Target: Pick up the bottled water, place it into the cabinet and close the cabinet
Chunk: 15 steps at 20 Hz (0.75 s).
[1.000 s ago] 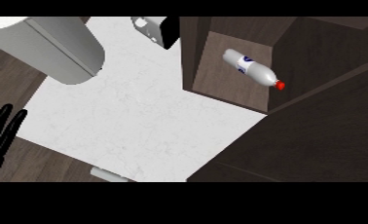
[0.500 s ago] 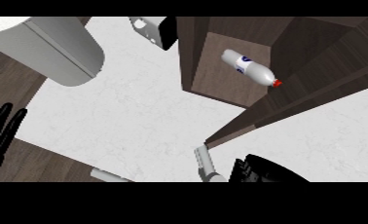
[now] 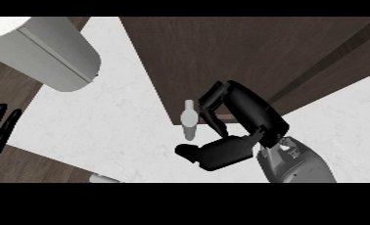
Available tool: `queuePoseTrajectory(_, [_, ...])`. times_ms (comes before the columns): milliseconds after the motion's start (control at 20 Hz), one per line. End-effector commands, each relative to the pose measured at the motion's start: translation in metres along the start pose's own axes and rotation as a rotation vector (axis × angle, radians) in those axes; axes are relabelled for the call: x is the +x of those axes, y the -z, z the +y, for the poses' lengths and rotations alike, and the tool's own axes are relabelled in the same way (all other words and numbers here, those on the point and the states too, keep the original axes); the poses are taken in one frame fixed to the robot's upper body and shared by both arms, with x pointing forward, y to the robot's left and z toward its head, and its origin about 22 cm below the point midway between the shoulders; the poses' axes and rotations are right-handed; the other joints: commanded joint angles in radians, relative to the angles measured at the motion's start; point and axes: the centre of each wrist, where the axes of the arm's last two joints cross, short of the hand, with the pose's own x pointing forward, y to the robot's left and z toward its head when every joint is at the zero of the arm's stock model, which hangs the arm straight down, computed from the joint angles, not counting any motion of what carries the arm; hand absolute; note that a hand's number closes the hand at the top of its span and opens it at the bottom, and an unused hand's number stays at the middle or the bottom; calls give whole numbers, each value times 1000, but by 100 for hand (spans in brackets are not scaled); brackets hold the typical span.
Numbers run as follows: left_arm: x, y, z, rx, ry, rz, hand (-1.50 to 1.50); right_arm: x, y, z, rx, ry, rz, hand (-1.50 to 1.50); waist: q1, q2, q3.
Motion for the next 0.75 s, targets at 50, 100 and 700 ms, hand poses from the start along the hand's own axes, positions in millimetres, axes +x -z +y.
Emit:
queuePoseTrajectory(50, [-2, -3, 2, 8, -11, -3, -150, 17, 50, -15, -172, 35, 25, 150, -8, -4, 3])
queuePoseTrajectory(100, [-2, -6, 5, 23, -15, -1, -150, 22, 57, -22, -204, 43, 12, 150, -7, -3, 4])
queuePoseTrajectory(700, [0, -11, 14, 43, -1, -25, -150, 34, 111, -37, -357, 219, 51, -150, -43, -5, 7])
